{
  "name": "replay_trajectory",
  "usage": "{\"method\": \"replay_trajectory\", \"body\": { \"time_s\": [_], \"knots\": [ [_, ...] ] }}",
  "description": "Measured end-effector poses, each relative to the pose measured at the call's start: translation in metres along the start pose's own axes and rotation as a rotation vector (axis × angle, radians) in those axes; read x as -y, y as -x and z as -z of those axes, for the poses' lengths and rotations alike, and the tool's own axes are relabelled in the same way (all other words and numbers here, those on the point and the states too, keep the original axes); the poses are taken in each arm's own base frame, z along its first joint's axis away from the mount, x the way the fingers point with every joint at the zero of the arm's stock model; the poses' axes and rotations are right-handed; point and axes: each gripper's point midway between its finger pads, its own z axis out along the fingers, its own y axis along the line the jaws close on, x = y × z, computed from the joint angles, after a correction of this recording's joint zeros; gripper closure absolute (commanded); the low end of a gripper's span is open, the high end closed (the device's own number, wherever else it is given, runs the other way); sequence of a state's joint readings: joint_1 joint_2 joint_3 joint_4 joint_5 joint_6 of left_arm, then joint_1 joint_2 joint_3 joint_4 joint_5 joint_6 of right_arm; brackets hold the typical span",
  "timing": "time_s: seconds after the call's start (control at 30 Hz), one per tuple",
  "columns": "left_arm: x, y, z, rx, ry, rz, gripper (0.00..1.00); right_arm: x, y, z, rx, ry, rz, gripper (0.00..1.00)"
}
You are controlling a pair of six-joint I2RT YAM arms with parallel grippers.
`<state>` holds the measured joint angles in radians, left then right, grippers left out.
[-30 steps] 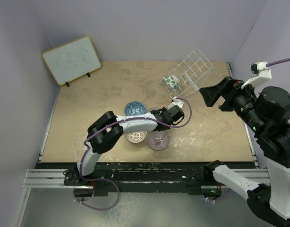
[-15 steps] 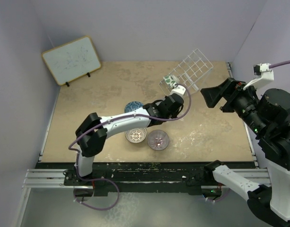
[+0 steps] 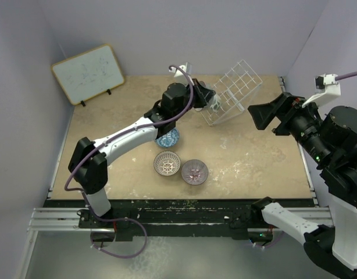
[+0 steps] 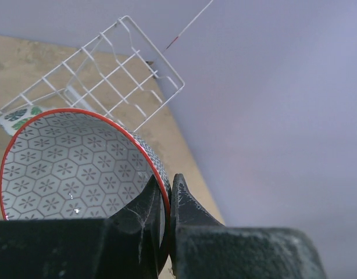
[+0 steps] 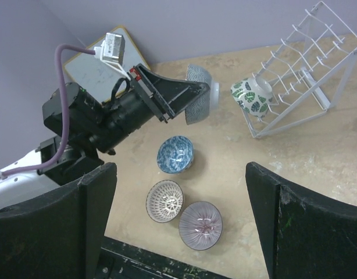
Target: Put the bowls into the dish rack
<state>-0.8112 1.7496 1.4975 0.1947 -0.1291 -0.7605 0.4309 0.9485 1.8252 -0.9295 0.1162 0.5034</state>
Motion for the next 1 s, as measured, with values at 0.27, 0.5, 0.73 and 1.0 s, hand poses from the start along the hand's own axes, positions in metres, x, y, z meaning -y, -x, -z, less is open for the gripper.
{"method": "replay_trajectory", "body": {
  "time_s": [0.27, 0.5, 0.73, 1.0],
  "knots": [
    [0.013, -0.003, -0.022, 0.023, -0.16, 0.218, 1.0, -0.002, 0.003, -0.006, -0.006, 0.0, 0.011, 0.06],
    [0.012, -0.016, -0.052, 0.052, -0.258, 0.378, 1.0, -0.002, 0.004, -0.007, -0.004, 0.0, 0.022, 0.05],
    [0.004, -0.002, -0.085, 0.15, -0.339, 0.495, 1.0, -0.002, 0.005, -0.009, -0.004, -0.003, 0.036, 0.05],
    [-0.01, 0.011, -0.097, 0.27, -0.41, 0.614, 1.0, 0.001, 0.004, -0.01, -0.009, -0.016, 0.052, 0.04]
  ]
}}
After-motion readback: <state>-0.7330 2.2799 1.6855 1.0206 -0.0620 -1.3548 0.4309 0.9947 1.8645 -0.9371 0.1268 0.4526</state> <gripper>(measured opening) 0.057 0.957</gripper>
